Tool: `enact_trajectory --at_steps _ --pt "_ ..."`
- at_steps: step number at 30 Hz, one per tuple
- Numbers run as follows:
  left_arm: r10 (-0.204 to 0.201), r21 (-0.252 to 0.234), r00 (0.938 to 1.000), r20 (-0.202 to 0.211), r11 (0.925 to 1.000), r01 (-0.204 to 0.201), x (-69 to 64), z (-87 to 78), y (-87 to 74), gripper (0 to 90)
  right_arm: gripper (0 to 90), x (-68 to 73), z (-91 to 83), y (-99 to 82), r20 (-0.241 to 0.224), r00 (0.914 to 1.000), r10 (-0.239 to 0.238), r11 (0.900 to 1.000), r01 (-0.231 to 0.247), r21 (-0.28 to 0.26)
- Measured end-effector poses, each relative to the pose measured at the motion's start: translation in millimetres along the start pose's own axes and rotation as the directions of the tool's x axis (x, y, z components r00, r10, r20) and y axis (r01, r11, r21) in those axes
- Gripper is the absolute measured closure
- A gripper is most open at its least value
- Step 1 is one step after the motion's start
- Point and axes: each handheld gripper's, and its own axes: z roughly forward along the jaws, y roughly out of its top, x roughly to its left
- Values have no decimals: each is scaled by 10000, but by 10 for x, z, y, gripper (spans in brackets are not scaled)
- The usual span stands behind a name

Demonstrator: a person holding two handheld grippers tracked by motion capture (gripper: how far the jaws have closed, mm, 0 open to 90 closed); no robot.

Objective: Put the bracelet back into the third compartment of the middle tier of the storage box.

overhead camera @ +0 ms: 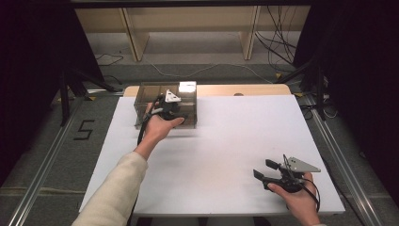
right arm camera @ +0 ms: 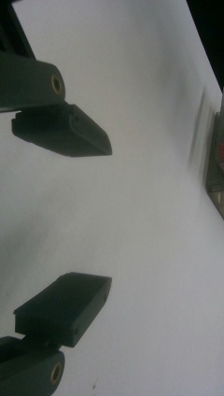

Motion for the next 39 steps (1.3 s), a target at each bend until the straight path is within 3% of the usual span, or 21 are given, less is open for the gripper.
enact_trajectory --at_steps 5,8,18,30,36,39 --pt "-203 164 9994 -284 9996 208 -20 -91 0 294 314 -5 -3 -1 1 10000 -28 10000 28 -12" --pt "-409 -99 9989 -236 9991 407 -30 -155 -17 254 314 -8 -2 -2 9 10000 -22 10000 22 -13" --pt "-86 -616 9999 97 9981 92 -119 -444 -216 173 314 -6 -2 -1 -6 10000 4 10000 -4 -29" --pt "201 -1163 9992 347 9931 -160 -117 -785 -809 167 314 5 0 -2 -15 10000 7 10000 -7 -2" --pt "-472 -1382 9974 547 9889 544 -121 -924 -1188 167 314 5 9 -4 -25 10000 28 10000 -28 18" --pt "-550 -1407 9978 370 9882 597 -128 -974 -1321 164 314 12 11 0 -54 10000 -10 10000 10 22"
